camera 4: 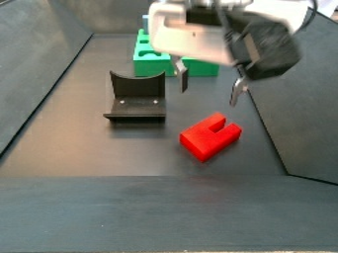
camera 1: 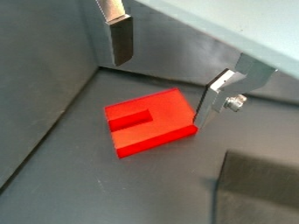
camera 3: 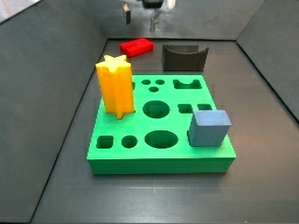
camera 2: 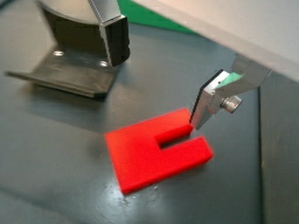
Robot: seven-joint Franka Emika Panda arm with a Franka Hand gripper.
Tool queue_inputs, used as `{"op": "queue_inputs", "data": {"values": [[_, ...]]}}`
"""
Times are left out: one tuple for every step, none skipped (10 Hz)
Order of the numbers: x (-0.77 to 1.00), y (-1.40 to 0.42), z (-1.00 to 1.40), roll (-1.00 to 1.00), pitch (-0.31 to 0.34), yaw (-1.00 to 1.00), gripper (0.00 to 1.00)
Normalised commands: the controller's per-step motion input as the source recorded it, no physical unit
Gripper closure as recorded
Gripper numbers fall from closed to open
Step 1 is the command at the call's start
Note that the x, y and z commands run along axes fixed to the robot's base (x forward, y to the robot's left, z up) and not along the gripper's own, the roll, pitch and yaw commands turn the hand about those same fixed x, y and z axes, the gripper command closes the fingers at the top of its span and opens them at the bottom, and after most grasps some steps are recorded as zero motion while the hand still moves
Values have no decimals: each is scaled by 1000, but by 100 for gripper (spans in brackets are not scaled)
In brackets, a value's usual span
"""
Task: Pick up the double-square object. Move up. Rotate the double-square object. Place the double-square object on the fixture. Regrasp the double-square object. Move to above the board. Insert the double-square object.
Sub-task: Pick up the double-square object.
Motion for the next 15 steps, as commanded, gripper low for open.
{"op": "queue_inputs", "data": {"values": [[54, 446, -754, 0, -4, -589, 0], [-63, 474, -189, -21, 0, 0, 0], [0, 100, -377, 64, 0, 51, 0], [-9, 180, -869, 33, -157, -37, 0], [-3, 137, -874, 40, -153, -106, 0], [-3, 169, -911, 70, -111, -286, 0], [6, 309, -969, 46, -79, -517, 0], [274, 280, -931, 86, 0, -571, 0], [526, 231, -880, 81, 20, -549, 0], [366, 37, -669, 90, -7, -303, 0], [0, 89, -23, 0, 0, 0, 0], [0, -14, -826, 94, -173, 0, 0], [-66, 40, -43, 0, -119, -20, 0], [0, 0, 0, 0, 0, 0, 0], [0, 0, 0, 0, 0, 0, 100]]}}
